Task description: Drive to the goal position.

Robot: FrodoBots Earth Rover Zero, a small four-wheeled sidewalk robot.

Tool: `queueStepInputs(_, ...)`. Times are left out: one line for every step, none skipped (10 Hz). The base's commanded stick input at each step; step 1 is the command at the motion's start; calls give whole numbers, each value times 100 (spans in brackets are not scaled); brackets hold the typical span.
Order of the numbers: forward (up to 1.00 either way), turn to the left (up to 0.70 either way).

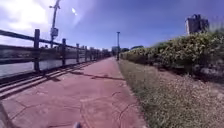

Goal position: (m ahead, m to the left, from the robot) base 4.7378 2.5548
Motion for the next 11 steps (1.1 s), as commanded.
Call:
queueStepInputs(70,0)
queueStepInputs(70,0)
queueStepInputs(70,0)
queueStepInputs(70,0)
queueStepInputs(70,0)
queueStepInputs(70,0)
queueStepInputs(70,0)
queueStepInputs(70,0)
queueStepInputs(70,0)
queueStepInputs(70,0)
queueStepInputs(70,0)
